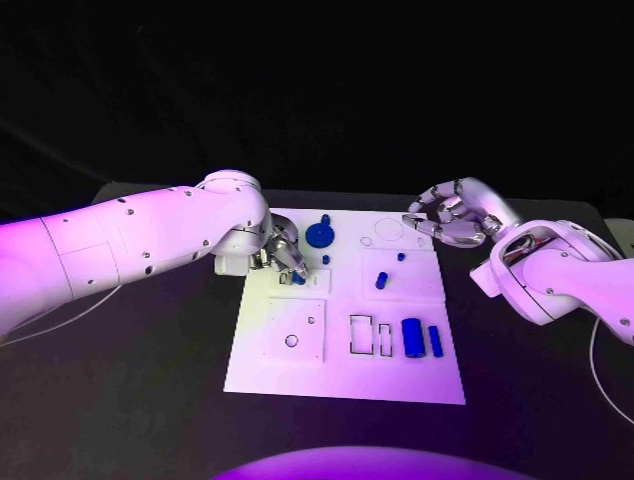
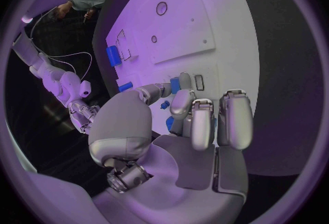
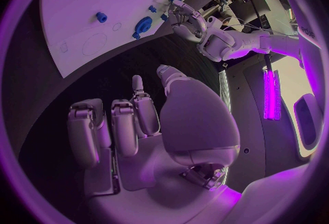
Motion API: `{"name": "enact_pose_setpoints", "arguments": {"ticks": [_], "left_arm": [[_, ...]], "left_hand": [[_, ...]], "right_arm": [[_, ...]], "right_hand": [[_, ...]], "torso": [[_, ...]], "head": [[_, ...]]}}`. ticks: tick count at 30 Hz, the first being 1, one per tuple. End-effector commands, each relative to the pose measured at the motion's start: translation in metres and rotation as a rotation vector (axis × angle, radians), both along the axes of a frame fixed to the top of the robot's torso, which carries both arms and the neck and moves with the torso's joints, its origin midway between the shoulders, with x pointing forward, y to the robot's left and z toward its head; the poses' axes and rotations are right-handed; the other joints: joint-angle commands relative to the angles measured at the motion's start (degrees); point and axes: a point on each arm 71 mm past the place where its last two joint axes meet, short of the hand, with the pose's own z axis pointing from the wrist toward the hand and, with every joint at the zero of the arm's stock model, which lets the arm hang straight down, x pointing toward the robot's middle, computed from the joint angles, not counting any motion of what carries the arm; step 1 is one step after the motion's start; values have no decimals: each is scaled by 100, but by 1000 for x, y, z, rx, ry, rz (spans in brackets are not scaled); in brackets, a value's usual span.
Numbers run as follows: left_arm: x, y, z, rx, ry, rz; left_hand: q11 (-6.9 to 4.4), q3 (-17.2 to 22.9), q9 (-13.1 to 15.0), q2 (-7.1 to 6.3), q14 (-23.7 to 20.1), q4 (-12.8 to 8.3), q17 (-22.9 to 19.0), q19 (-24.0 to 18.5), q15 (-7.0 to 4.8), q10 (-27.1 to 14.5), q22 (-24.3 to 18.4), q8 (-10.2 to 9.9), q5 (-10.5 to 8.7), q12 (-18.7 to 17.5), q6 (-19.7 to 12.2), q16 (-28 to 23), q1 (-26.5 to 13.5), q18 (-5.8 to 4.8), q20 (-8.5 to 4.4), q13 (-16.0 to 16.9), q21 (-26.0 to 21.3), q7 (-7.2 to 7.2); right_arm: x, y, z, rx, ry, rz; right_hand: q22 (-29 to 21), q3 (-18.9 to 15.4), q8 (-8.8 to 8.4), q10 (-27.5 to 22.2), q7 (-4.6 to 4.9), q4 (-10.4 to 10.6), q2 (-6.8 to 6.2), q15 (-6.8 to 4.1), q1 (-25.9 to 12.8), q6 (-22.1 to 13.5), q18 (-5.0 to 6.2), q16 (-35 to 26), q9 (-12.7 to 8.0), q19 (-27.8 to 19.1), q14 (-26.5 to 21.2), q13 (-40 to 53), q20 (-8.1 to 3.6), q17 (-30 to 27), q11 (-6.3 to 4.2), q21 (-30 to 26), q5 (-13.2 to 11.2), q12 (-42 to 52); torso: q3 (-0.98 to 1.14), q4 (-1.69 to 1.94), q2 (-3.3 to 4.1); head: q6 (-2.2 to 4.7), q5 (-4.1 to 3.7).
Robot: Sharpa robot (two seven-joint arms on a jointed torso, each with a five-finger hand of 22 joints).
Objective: Assemble the parts on the task board
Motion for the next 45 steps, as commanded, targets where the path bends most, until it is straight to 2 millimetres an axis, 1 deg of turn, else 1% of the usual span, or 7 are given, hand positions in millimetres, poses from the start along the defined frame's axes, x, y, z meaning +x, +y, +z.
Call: {"name": "enact_pose_setpoints", "arguments": {"ticks": [1, 9, 12, 22, 27, 42, 45], "left_arm": [[-4, 2, -6, 39, 39, -22], [-3, 1, -6, 35, 40, -19], [-3, 1, -6, 33, 40, -18], [-2, 0, -6, 28, 46, -13], [-1, -1, -7, 27, 51, -13], [0, -3, -7, 27, 61, -11], [1, -3, -7, 28, 63, -11]], "left_hand": [[-24, 1058, 11, 20, 599, -1103, 1482, 160, -33, 20, 184, 40, 13, -26, 91, 23, -1, -1, -49, -38, -19, -110], [-50, 550, 18, -4, 601, -741, 1487, 164, -51, 23, 187, 18, -96, -75, 122, 26, -214, -3, -67, -93, -28, -151], [-58, 425, 16, -11, 601, -666, 1488, 166, -59, 23, 189, 9, -131, -80, 132, 26, -246, -3, -73, -97, -29, -161], [-66, 320, 4, 42, 604, -534, 1497, 172, -66, 28, 203, -12, -136, -77, 155, 31, -296, -7, -80, -87, -23, -171], [-69, 228, -11, 60, 606, -410, 1506, 179, -69, 33, 217, -34, -153, -72, 181, 36, -375, -10, -82, -77, -16, -176], [-72, 122, -31, 61, 607, -256, 1507, 185, -72, 38, 232, -64, -183, -69, 216, 37, -502, -13, -84, -69, -9, -181], [-73, 63, -41, 66, 607, -166, 1507, 189, -73, 43, 242, -79, -189, -63, 237, 37, -578, -15, -85, -59, -4, -183]], "right_arm": [[-1, 1, 0, -7, -9, 11], [-1, 1, 0, -7, -10, 12], [-1, 1, 0, -7, -10, 12], [-1, 1, 1, -7, -10, 13], [-1, 1, 1, -6, -10, 13], [-2, 1, 1, -6, -12, 14], [-2, 1, 1, -6, -12, 14]], "right_hand": [[1480, 28, 25, -12, 0, -8, -29, -40, 6, -16, -70, -23, 6, 579, 515, 598, -39, 1172, -31, -19, 17, -11], [1480, 28, 25, -12, 0, -8, -29, -40, 6, -16, -70, -23, 6, 579, 515, 598, -39, 1172, -31, -19, 17, -11], [1480, 28, 25, -12, 0, -8, -29, -40, 6, -16, -70, -23, 6, 579, 515, 598, -39, 1172, -31, -19, 17, -11], [1480, 28, 25, -12, 0, -8, -29, -40, 6, -16, -70, -23, 6, 579, 515, 598, -39, 1172, -31, -19, 17, -11], [1480, 28, 25, -12, 0, -8, -29, -40, 6, -16, -70, -23, 6, 579, 515, 598, -39, 1172, -31, -19, 17, -11], [1476, 62, 30, -17, -1, -5, -45, -41, -6, -13, -68, -28, 8, 576, 513, 592, -40, 1164, -31, -27, 22, -20], [1476, 62, 30, -17, -1, -5, -45, -41, -6, -13, -68, -28, 8, 576, 513, 592, -40, 1164, -31, -27, 22, -20]], "torso": [[-1, 1, -1], [0, 0, 2], [-4, -1, 3], [-3, 2, 0], [-2, 0, -1], [0, 3, -3], [1, 1, -3]], "head": [[-1, -3], [-9, -4], [-12, -6], [-15, -9], [-15, -13], [-26, -29], [-25, -29]]}}
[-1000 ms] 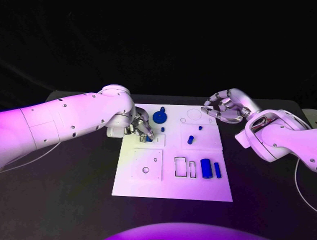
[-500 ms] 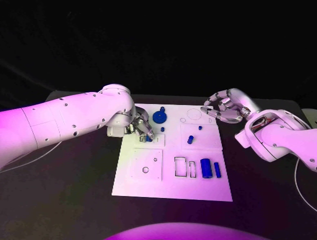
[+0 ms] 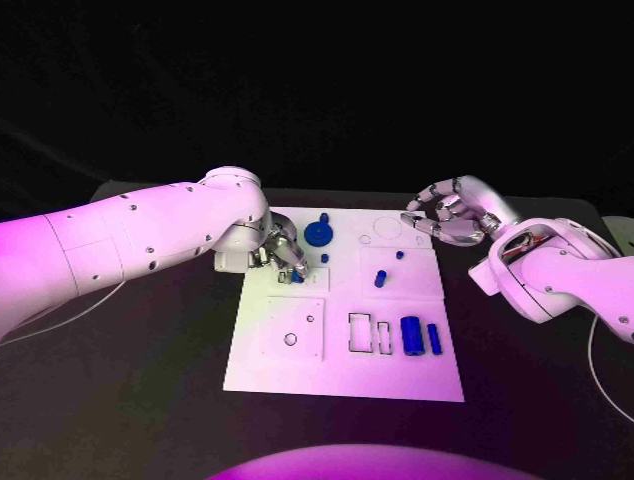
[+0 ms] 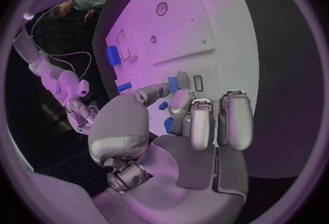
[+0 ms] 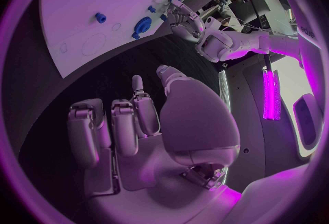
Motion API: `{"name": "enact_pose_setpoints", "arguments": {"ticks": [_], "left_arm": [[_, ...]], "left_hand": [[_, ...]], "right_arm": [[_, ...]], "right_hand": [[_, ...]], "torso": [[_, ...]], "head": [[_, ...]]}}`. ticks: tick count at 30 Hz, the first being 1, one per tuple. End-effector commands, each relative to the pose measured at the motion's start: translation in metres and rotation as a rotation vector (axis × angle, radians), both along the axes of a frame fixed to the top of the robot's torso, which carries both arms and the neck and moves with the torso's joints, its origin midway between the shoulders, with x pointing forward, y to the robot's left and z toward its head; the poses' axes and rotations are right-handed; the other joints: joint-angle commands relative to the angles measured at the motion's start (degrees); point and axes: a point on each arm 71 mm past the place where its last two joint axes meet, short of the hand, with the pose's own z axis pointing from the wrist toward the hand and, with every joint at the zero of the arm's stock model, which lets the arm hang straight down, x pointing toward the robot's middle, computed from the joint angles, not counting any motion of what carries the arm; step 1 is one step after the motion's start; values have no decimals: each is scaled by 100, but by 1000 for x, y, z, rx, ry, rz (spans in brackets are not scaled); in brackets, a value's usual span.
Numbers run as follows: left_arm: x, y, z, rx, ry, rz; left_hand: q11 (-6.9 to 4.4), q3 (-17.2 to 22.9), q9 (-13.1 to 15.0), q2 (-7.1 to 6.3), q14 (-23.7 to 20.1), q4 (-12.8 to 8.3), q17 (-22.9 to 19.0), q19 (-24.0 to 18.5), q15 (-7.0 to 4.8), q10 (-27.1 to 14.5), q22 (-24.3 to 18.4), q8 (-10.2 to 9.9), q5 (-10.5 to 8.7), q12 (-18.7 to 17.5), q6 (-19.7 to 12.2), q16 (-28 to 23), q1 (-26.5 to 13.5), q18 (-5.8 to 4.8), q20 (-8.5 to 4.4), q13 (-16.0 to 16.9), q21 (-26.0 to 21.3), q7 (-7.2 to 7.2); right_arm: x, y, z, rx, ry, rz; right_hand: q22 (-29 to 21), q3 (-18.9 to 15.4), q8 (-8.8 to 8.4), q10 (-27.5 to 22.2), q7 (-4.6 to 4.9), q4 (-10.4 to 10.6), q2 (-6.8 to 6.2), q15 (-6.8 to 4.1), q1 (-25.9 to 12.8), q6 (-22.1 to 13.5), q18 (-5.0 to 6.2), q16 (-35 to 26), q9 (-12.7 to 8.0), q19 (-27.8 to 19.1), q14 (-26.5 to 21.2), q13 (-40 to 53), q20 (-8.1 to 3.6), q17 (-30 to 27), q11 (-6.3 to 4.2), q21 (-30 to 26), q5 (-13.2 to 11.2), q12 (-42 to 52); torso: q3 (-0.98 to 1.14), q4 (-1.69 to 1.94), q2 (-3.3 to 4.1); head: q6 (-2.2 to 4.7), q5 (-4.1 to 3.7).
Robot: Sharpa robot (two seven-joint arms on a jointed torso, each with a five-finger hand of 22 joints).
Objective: Assemble the parts on the task board
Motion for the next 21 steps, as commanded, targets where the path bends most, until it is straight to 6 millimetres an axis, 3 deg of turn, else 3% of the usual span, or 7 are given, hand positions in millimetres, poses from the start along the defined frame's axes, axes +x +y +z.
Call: {"name": "enact_pose_setpoints", "arguments": {"ticks": [1, 13, 21], "left_arm": [[-4, -1, -6, 16, 35, -16], [-3, -2, -6, 15, 33, -16], [-3, -2, -6, 15, 33, -17]], "left_hand": [[-41, -49, -8, 44, 606, 94, 1508, 188, -33, 11, 240, -29, -35, -6, 25, 37, -53, -15, -43, 14, -6, -51], [-42, -383, -38, 22, 606, 462, 1508, 193, -33, 18, 249, -79, -59, -2, 95, 37, -358, -16, -48, 25, -6, -55], [-43, -464, -40, -22, 606, 493, 1508, 195, -35, 17, 253, -87, -62, -2, 97, 37, -380, -17, -50, 25, -4, -57]], "right_arm": [[-1, 1, 0, -7, -10, 12], [-1, 1, 0, -7, -11, 11], [-1, 1, 0, -7, -11, 12]], "right_hand": [[1479, 21, 30, -17, -1, 3, -45, -41, -6, -13, -68, -28, 5, 575, 513, 589, -39, 1166, -31, -27, 22, -20], [1479, 21, 30, -17, -1, 3, -45, -41, -6, -13, -68, -28, 5, 575, 513, 589, -39, 1166, -31, -27, 22, -20], [1479, 21, 30, -17, -1, 3, -45, -41, -6, -13, -68, -28, 5, 575, 513, 589, -39, 1166, -31, -27, 22, -20]], "torso": [[1, 1, -3], [-1, 1, -1], [0, 4, -3]], "head": [[1, -3], [13, -10], [16, -14]]}}
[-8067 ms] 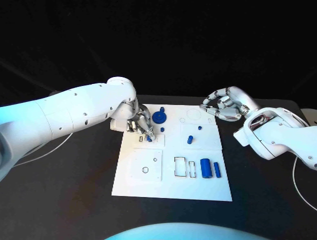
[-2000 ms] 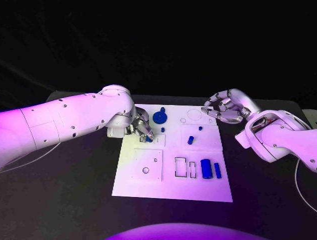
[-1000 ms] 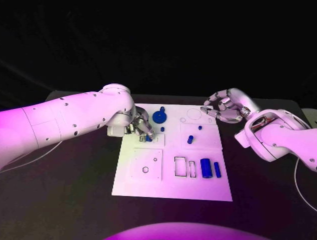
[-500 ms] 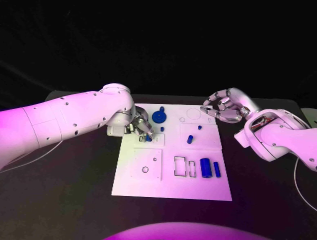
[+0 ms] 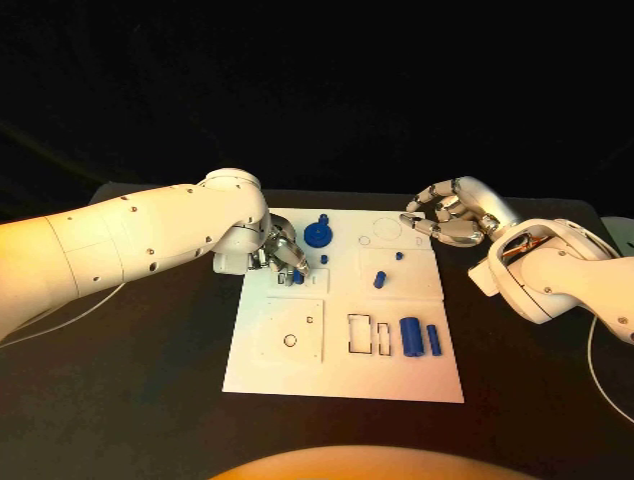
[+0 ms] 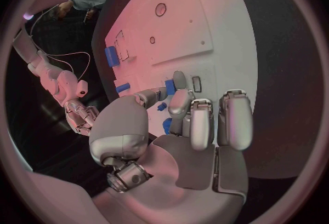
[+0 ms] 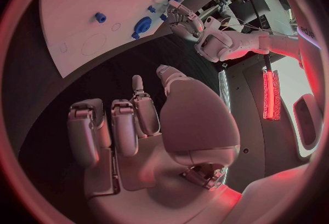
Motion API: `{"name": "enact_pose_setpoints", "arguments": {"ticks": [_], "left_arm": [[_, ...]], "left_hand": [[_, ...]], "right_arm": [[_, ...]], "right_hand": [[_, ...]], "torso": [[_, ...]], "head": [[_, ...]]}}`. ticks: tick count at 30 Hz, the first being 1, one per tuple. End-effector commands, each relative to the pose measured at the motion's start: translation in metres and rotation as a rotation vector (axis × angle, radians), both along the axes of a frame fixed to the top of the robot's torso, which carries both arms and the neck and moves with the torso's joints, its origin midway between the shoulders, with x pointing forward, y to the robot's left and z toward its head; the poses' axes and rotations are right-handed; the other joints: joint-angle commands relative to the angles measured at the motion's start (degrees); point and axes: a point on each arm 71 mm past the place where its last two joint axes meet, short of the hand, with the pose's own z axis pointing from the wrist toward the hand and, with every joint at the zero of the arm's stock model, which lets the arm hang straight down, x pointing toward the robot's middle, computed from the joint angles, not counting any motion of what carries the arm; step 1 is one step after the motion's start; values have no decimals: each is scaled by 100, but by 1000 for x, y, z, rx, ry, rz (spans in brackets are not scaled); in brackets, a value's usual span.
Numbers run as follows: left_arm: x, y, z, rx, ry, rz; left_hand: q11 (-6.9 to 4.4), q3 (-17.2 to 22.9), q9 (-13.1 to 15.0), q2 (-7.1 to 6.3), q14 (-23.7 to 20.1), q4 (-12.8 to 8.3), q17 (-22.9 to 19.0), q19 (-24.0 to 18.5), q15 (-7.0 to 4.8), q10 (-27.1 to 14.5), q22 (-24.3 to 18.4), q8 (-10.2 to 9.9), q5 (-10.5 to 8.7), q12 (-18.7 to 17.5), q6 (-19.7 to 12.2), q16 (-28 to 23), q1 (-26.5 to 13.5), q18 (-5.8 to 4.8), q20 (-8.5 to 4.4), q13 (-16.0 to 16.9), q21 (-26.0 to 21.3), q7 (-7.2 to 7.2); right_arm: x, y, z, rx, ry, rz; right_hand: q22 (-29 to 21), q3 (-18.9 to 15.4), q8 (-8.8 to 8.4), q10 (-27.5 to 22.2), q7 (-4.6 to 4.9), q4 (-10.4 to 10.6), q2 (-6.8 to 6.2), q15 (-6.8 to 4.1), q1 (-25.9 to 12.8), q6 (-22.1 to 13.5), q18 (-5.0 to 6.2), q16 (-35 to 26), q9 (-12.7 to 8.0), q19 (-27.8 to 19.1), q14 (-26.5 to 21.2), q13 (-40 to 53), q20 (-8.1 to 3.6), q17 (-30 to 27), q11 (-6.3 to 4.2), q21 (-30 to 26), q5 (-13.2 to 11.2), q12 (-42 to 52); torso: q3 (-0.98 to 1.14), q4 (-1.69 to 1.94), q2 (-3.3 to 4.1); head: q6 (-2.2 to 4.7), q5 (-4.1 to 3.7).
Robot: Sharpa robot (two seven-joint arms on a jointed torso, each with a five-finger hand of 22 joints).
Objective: Assemble the parts on the task board
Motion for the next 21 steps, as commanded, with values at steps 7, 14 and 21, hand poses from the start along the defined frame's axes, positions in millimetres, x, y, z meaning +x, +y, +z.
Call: {"name": "enact_pose_setpoints", "arguments": {"ticks": [7, 14, 21], "left_arm": [[-4, -3, -4, 7, 30, -21], [-4, -3, -4, 5, 28, -19], [-4, -2, -4, 2, 23, -17]], "left_hand": [[-21, -62, -5, -42, 606, 10, 1509, 194, -35, -5, 250, -41, -19, -4, -7, 37, -25, -16, -51, 2, -8, 45], [-22, -228, -6, -119, 606, 80, 1509, 193, -35, -13, 248, -51, -24, -13, 4, 37, -63, -15, -54, -8, -12, 46], [-27, -514, -5, -206, 606, 221, 1509, 192, -39, -15, 243, -65, -30, -16, 18, 37, -103, -14, -60, -9, -20, 39]], "right_arm": [[-1, 1, 0, -6, -10, 11], [-1, 1, 0, -6, -11, 11], [0, 1, 0, -6, -11, 11]], "right_hand": [[1479, 21, 30, -17, -1, 3, -45, -41, -6, -13, -68, -28, 6, 575, 513, 591, -40, 1167, -31, -27, 22, -20], [1481, 29, 31, -16, -1, 5, -51, -41, -19, -13, -69, -25, 6, 577, 515, 592, -40, 1174, -31, -24, 22, -18], [1481, 29, 31, -16, -1, 5, -51, -41, -19, -13, -69, -25, 6, 577, 515, 592, -40, 1174, -31, -24, 22, -18]], "torso": [[-1, 2, 2], [-2, 1, 4], [-3, 2, 3]], "head": [[2, -4], [7, -3], [12, -5]]}}
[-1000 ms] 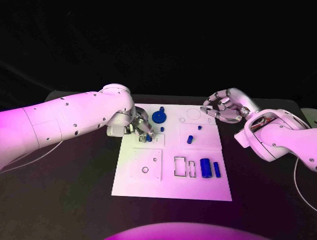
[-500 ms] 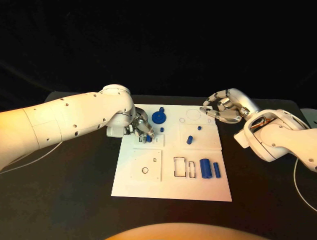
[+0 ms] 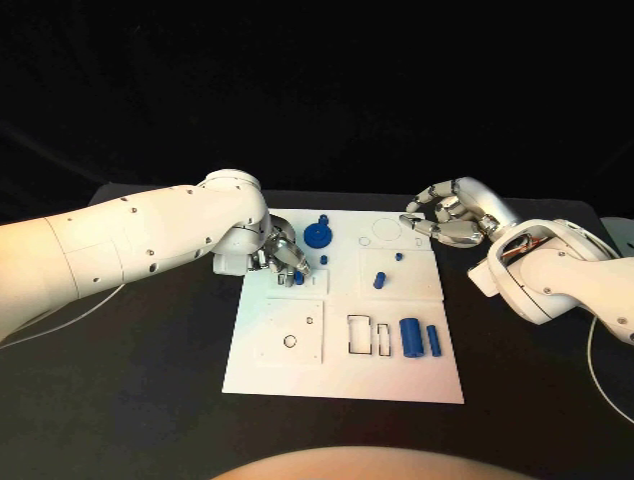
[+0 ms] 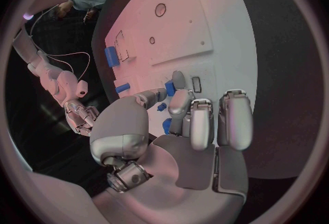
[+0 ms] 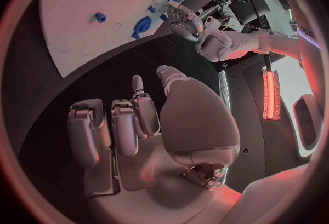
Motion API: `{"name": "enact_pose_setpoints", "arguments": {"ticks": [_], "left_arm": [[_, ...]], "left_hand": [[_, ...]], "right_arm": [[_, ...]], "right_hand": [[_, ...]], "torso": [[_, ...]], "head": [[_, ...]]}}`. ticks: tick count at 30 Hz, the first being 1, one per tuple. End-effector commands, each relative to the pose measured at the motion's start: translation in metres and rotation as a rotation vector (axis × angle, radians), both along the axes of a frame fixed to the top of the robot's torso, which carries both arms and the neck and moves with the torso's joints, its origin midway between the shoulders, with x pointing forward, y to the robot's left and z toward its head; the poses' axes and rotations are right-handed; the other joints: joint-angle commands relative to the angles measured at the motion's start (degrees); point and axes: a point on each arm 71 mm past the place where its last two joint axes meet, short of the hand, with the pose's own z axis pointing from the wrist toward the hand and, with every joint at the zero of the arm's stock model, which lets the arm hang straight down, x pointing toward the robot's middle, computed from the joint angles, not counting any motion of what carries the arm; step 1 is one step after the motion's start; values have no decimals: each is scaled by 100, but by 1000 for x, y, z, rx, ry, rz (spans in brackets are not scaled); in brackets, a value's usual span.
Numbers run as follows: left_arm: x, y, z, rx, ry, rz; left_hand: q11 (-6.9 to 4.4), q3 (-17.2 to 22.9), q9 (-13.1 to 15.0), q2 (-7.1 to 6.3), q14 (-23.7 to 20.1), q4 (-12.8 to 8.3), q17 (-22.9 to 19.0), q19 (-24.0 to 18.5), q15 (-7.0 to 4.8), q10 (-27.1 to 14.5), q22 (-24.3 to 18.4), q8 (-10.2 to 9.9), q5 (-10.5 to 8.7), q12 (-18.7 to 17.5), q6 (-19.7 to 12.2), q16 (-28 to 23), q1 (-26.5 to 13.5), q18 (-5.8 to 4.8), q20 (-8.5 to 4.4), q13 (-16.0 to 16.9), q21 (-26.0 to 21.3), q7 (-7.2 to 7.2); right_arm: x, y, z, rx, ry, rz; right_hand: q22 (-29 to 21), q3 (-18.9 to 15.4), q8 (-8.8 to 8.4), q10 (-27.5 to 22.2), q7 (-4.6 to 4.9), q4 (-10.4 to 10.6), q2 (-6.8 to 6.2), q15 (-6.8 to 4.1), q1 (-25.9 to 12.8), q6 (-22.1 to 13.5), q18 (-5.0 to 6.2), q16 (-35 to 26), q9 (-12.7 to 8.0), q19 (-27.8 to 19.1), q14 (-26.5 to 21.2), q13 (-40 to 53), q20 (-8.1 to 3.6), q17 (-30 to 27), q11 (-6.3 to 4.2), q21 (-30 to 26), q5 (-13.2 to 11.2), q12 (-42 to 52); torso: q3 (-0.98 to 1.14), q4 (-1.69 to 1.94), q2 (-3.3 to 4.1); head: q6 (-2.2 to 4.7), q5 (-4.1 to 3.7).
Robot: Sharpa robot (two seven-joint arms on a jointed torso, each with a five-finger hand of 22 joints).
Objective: Assemble the parts on the task board
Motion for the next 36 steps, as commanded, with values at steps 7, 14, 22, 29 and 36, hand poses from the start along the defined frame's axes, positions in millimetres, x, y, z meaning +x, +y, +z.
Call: {"name": "enact_pose_setpoints", "arguments": {"ticks": [7, 14, 22, 29, 36], "left_arm": [[-4, -2, -3, -1, 16, -14], [-4, -1, -3, -4, 12, -14], [-3, 1, 6, -39, -29, 5], [-1, 8, 30, -128, -112, 57], [-2, 24, 52, -212, -180, 116]], "left_hand": [[-33, -255, -1, -87, 606, 130, 1509, 211, -45, -16, 234, -26, -35, -18, 35, 37, 7, -12, -48, -5, -31, 17], [-35, -326, 4, -113, 606, 145, 1509, 210, -48, -21, 231, -26, -33, -24, 33, 37, 40, -10, -52, -13, -35, 14], [-32, -380, 9, -113, 596, 147, 1474, 198, -47, -61, 195, -37, -22, -65, 3, 18, 118, -2, -55, -75, -63, 20], [84, -661, 8, -207, 560, 166, 1347, 118, 44, -554, -10, -178, -7, -557, -323, -49, 533, 41, 9, -792, -236, 153], [381, -934, -245, -333, 431, 152, 966, -81, 298, -1761, -521, -644, 5, -1820, -965, -269, 1404, 148, 239, -2389, -670, 480]], "right_arm": [[0, 1, 0, -6, -11, 11], [0, 1, 0, -6, -12, 11], [0, 1, 0, -5, -14, 10], [1, -1, 0, -8, -16, 5], [1, -3, 0, -9, -16, 2]], "right_hand": [[1478, 30, 30, -18, 0, 6, -54, -41, -25, -14, -69, -27, 8, 577, 514, 590, -40, 1170, -30, -25, 21, -22], [1477, 30, 30, -20, 0, 8, -56, -40, -31, -16, -68, -26, 7, 576, 514, 588, -40, 1172, -30, -27, 20, -25], [1477, 30, 30, -20, 0, 8, -56, -40, -31, -16, -68, -26, 7, 576, 514, 588, -40, 1172, -30, -27, 20, -25], [1479, 32, 29, -18, 1, 11, -58, -40, -47, -19, -69, -25, 7, 578, 515, 589, -39, 1175, -29, -23, 19, -23], [1479, 32, 29, -18, 1, 11, -58, -40, -47, -19, -69, -25, 7, 578, 515, 589, -39, 1175, -29, -23, 19, -23]], "torso": [[-3, -3, 3], [-1, -1, 3], [-6, -5, -3], [-4, 0, -7], [-3, 1, 4]], "head": [[3, -5], [-1, -12], [23, -12], [73, -34], [121, -37]]}}
